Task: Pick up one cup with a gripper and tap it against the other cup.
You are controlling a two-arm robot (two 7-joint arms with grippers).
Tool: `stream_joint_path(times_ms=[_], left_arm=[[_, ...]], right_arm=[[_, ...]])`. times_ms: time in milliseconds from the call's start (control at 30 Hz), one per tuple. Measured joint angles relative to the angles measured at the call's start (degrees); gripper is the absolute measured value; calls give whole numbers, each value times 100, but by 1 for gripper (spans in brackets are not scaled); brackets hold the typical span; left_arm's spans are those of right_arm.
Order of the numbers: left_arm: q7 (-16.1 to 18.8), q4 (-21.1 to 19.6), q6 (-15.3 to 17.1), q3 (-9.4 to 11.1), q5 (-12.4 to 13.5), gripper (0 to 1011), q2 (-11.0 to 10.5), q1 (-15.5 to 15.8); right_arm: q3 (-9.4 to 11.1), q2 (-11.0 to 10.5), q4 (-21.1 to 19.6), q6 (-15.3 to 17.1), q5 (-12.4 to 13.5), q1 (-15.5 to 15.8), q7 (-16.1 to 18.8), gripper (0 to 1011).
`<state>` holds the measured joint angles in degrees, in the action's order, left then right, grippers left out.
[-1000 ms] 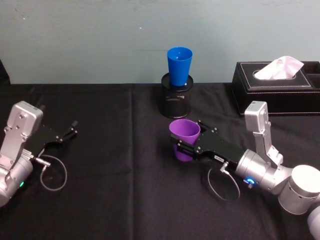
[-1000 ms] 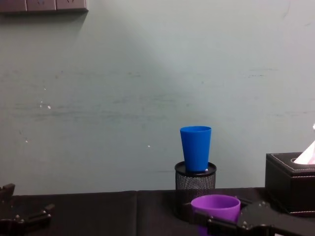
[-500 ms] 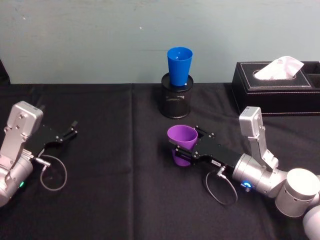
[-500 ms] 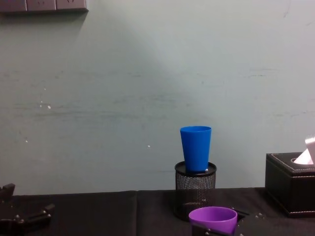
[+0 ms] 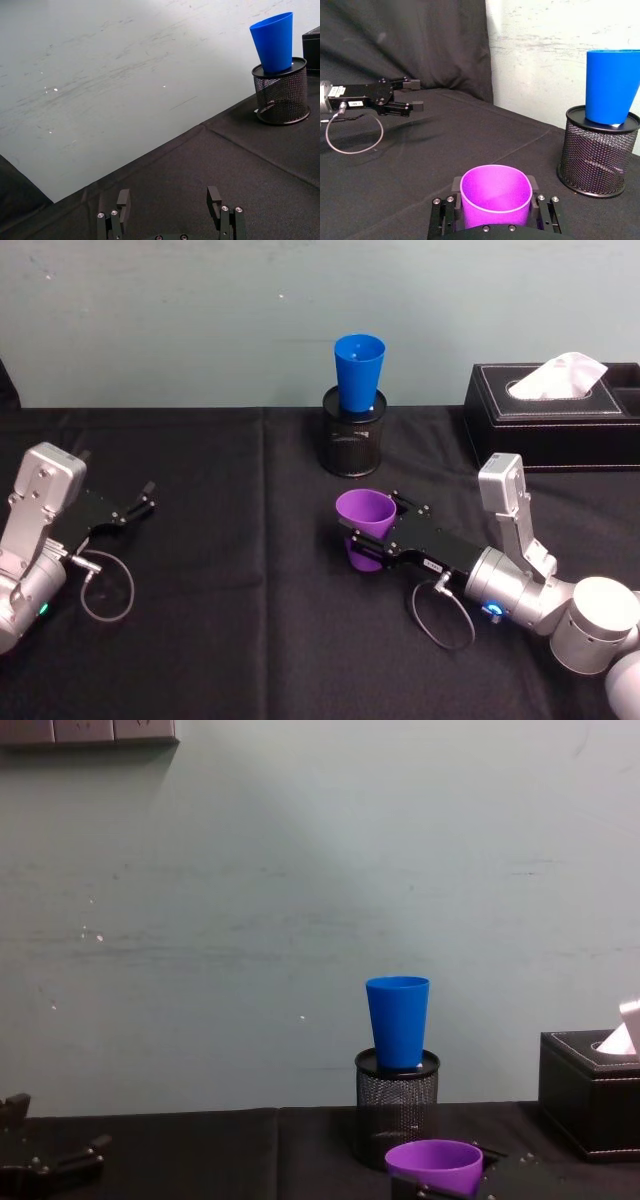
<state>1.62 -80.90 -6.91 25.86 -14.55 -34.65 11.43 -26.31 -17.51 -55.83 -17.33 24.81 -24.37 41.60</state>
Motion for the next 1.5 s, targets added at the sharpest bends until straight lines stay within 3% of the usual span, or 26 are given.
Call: stream_joint_path(times_ms=[233,367,867,1100,1367,1500], left_arm=[[0,0,0,0,0,1000,0,0],[0,0,0,0,0,1000,0,0],[0,0,0,0,0,1000,0,0],[0,0,0,0,0,1000,0,0],[0,0,0,0,0,1000,0,0],[0,0,0,0,0,1000,0,0]], right_arm=[[-1,-2,-3,2,0,0,0,854],[-1,-4,-5,5,2,0,0,1000],[-1,-3,-8,11,7,0,0,1003],[38,-44,-222,-121,-84,77,-83,1002],[148,-110,-605,-178,-188,186,-321,1002],[290,-136,-927,-77,-275,279,-680,1003]])
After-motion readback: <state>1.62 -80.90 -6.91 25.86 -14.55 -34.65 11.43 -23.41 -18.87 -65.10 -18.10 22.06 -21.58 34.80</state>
